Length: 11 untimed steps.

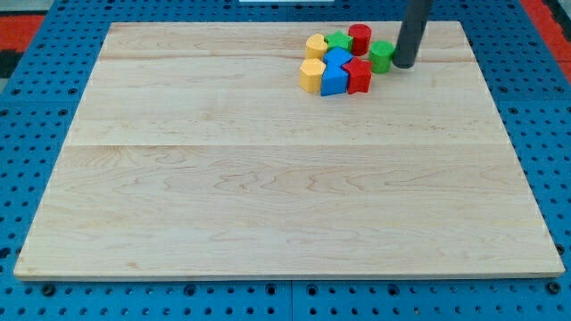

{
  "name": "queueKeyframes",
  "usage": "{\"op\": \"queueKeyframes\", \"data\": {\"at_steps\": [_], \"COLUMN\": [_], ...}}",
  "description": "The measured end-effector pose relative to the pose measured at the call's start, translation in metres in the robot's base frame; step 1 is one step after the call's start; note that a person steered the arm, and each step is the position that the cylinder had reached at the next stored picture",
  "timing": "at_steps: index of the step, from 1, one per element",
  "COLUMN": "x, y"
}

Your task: Move your arm towards the red circle

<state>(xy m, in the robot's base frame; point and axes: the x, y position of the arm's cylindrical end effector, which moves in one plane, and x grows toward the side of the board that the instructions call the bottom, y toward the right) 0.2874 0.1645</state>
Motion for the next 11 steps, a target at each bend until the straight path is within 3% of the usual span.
{"op": "queueKeyframes", "data": {"at_steps": [3, 4, 7, 11], "x": [0.000, -0.020, -0.088, -0.067], "y": [-0.009, 0.031, 0.016, -0.041]}}
